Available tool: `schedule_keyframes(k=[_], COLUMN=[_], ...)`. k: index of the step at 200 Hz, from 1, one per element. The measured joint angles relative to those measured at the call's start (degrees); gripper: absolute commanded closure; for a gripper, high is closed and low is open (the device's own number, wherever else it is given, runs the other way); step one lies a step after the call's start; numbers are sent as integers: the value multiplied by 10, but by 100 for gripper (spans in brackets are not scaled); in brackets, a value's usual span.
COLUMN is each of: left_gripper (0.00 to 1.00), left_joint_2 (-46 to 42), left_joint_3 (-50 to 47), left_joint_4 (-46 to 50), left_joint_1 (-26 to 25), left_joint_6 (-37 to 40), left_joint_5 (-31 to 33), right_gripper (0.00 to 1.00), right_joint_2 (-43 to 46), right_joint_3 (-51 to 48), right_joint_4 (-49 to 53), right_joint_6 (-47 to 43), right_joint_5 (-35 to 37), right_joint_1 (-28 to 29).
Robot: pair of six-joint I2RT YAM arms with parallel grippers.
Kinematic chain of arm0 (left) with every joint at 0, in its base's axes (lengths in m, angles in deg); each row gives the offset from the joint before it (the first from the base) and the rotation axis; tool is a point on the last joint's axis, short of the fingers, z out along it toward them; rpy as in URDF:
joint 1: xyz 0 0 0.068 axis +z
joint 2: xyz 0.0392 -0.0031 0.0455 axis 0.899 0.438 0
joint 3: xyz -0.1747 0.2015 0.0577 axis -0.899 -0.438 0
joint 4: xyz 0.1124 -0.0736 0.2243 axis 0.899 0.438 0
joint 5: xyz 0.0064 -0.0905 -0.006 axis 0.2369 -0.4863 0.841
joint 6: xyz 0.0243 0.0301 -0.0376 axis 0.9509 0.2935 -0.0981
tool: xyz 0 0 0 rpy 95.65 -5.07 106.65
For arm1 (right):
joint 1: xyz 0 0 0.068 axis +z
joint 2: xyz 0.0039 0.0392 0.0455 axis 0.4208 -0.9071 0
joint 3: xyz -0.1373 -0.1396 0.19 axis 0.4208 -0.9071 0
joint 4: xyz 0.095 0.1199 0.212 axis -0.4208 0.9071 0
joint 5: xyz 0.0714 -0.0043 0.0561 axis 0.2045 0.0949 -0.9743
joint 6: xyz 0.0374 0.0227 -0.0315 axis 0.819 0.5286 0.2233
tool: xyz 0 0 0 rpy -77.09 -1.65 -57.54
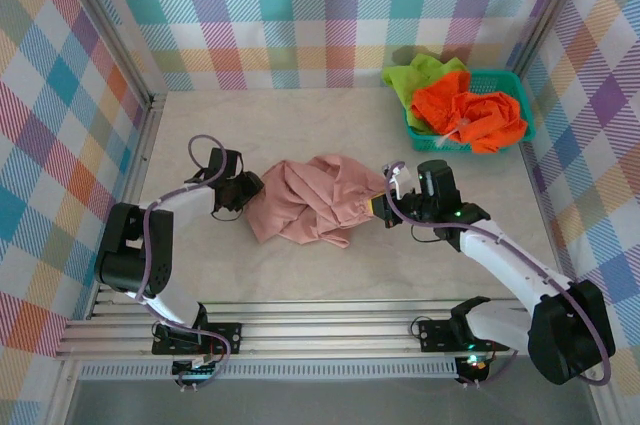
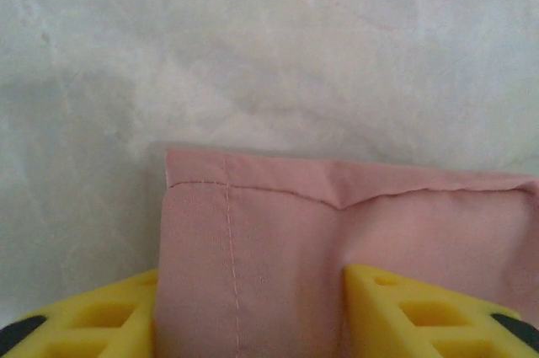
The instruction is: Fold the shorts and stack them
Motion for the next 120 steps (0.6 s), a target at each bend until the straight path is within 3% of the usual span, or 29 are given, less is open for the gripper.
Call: schedule_keyframes(k=[39,57,94,120], left_gripper=[90,100,100,100], left_joint_2=[0,-8,-65,-103], left_joint_3=[39,54,110,197], left_joint_4=[13,32,98,146], left_joint_1=[2,4,6,14], left_joint_6=[24,34,65,94], left_joint_5=[25,39,78,101], right_gripper=[100,100,100,100], right_joint_2=[7,11,12,1], right_joint_3=[0,0,19,89], right_joint_4=[1,2,14,24], right_joint_6=[0,0,2,9], right_joint_5=[10,17,28,35], right_joint_1=[0,0,0,0])
